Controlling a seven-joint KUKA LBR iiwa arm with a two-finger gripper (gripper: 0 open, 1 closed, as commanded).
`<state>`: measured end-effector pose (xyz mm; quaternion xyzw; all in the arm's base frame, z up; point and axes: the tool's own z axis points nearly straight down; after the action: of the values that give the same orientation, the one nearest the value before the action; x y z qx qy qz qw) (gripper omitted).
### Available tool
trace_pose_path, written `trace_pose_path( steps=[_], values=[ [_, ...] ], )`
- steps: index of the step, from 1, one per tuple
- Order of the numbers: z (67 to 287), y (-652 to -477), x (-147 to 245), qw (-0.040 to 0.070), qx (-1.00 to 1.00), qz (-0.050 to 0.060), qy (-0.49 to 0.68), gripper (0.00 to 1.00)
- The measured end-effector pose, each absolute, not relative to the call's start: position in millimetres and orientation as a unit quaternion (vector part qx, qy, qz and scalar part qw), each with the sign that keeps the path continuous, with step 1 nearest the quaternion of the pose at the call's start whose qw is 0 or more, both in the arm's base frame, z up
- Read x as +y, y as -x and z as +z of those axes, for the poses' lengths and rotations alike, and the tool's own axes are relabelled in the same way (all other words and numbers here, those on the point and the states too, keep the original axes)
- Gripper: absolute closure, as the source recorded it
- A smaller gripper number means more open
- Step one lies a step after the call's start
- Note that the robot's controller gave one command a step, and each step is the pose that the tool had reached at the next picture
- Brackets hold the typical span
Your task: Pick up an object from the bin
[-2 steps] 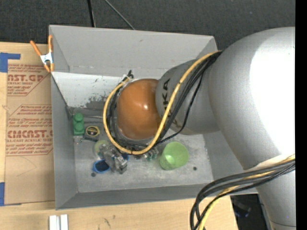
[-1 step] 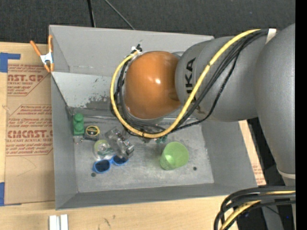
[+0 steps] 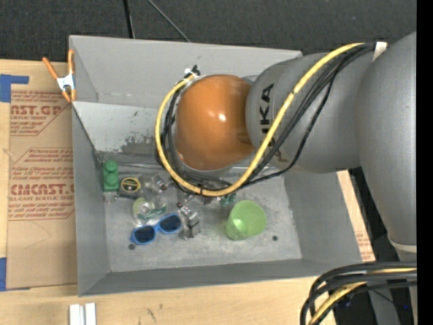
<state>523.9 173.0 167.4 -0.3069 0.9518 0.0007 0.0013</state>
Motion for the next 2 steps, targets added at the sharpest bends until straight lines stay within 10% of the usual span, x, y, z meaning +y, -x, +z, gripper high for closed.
trace_pose_path(
  steps=[1, 2],
  values=[
    [67.3, -532.0, 170.6, 0.002, 0.946, 0.002, 0.325, 0.0],
    [75.4, -536.6, 173.1, 0.01, 0.946, 0.002, 0.325, 1.0]
  ],
)
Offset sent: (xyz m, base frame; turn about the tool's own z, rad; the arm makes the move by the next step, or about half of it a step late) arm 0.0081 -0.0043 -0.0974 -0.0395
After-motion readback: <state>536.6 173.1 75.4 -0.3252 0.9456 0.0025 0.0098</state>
